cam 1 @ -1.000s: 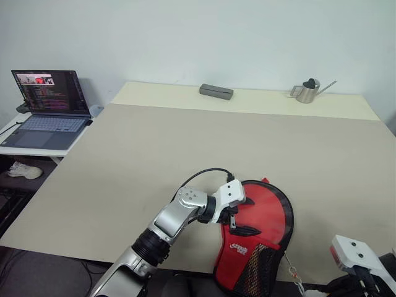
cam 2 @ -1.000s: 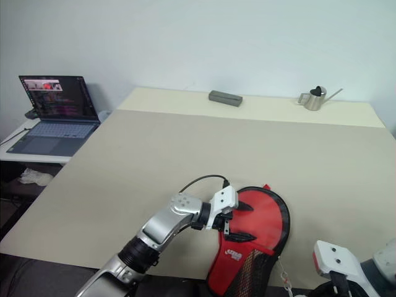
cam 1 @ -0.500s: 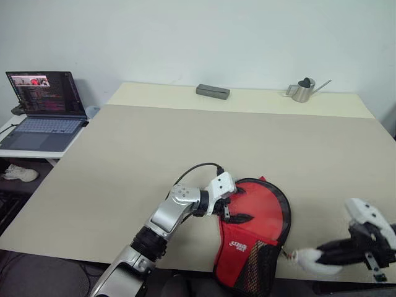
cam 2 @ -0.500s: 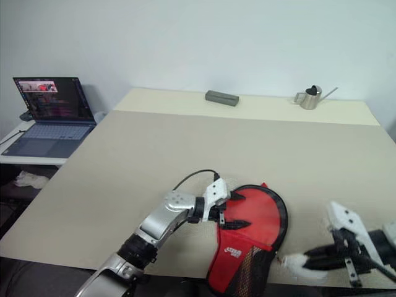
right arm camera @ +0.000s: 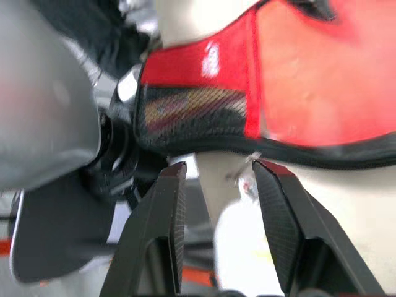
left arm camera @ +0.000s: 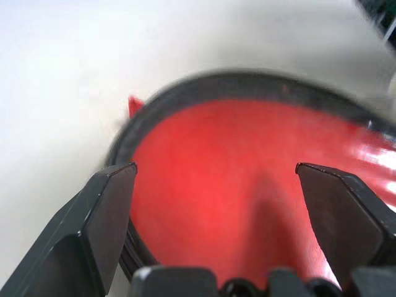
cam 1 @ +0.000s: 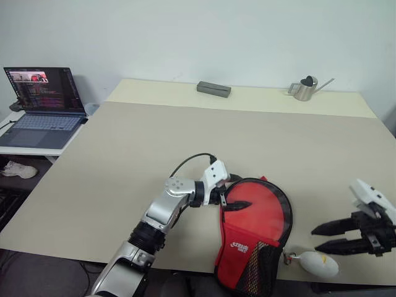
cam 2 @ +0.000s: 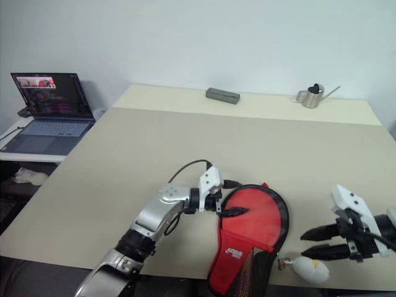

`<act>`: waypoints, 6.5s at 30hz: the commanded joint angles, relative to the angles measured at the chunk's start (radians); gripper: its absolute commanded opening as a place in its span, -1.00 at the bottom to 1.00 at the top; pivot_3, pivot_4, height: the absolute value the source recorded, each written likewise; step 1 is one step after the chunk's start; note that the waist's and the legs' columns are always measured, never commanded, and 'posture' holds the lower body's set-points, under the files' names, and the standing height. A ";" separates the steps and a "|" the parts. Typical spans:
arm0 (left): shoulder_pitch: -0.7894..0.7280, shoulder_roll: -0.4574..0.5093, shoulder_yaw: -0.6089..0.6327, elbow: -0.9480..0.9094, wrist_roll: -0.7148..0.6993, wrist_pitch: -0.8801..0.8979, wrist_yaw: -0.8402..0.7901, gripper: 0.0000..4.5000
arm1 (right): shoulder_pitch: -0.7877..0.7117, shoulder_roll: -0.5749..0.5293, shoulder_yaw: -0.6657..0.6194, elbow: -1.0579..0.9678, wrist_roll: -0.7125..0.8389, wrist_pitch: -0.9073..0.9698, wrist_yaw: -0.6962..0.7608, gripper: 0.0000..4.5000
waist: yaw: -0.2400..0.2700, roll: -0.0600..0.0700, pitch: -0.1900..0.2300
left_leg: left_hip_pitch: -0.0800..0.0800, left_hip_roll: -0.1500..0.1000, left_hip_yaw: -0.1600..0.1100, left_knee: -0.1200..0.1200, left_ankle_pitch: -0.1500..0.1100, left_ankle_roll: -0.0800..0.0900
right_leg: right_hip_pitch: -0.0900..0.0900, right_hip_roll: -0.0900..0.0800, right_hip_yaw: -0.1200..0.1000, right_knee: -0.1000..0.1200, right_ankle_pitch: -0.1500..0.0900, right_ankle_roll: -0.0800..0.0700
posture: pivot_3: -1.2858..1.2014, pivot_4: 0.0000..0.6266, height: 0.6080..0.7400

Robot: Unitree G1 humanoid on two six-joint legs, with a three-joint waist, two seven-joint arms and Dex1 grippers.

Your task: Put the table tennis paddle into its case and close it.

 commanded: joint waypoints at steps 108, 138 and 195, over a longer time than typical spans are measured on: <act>0.054 0.437 0.104 -0.453 -0.326 0.241 -0.366 1.00 | -0.848 0.601 0.360 0.541 -0.189 0.318 -0.702 -0.30 | -0.040 0.002 0.006 | -0.009 0.002 0.000 0.001 0.002 0.001 | -0.019 0.001 0.004 0.016 0.000 -0.001 | 0.03 -0.52 1.00; -0.119 0.290 -0.008 -0.165 -0.150 0.088 -0.355 1.00 | -0.172 0.081 -0.141 -0.155 0.288 0.415 -0.300 0.25 | -0.021 0.002 0.007 | -0.010 0.001 0.001 0.002 0.002 0.001 | -0.017 0.001 0.001 0.014 -0.001 -0.001 | 0.03 -0.52 1.00; -0.138 -0.096 -0.160 0.236 0.153 -0.213 -0.176 1.00 | 0.312 0.277 0.065 -0.337 0.016 0.222 -0.723 0.99 | -0.020 0.002 0.005 | -0.010 -0.001 0.000 0.003 0.003 0.001 | -0.015 0.001 0.000 0.014 -0.003 0.003 | 0.03 -0.52 1.00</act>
